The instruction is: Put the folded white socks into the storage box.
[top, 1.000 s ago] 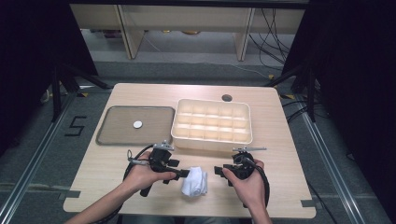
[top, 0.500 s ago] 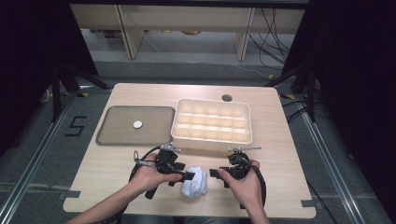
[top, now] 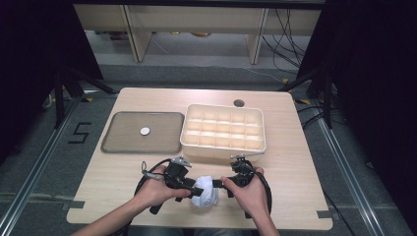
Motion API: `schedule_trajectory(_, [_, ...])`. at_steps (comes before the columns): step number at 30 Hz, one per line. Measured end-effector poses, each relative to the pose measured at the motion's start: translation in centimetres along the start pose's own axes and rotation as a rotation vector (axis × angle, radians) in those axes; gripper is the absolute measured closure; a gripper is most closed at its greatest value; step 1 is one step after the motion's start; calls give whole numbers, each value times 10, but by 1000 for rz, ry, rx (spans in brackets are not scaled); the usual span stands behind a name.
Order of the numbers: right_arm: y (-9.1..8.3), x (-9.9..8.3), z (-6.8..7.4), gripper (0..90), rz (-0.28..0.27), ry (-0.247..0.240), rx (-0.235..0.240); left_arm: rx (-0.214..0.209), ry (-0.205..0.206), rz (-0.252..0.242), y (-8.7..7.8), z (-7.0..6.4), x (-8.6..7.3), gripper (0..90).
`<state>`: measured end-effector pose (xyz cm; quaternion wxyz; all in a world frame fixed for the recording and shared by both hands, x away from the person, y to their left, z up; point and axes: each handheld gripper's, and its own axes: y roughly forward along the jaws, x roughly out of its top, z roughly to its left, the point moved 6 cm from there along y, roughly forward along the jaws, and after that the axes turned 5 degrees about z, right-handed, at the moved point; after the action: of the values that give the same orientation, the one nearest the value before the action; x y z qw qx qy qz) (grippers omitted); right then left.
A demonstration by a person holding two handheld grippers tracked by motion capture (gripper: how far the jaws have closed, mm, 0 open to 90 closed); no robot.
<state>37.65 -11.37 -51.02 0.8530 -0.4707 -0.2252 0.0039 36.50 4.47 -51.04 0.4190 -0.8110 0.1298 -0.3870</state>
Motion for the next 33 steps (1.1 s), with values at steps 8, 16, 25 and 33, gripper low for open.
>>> schedule_trajectory(8, [8,4,9,466,42,39,14,-9,-8,-4,4,-1,0,485])
schedule_trajectory(16, [12,4,9,462,49,37,19,-4,-8,-15,4,0,1,465])
schedule_trajectory(25, [-13,6,-5,462,0,88,5,34,-64,-13,8,-1,13,331])
schedule_trajectory(33, [-13,-3,-12,460,32,114,-4,66,-93,53,9,12,8,293])
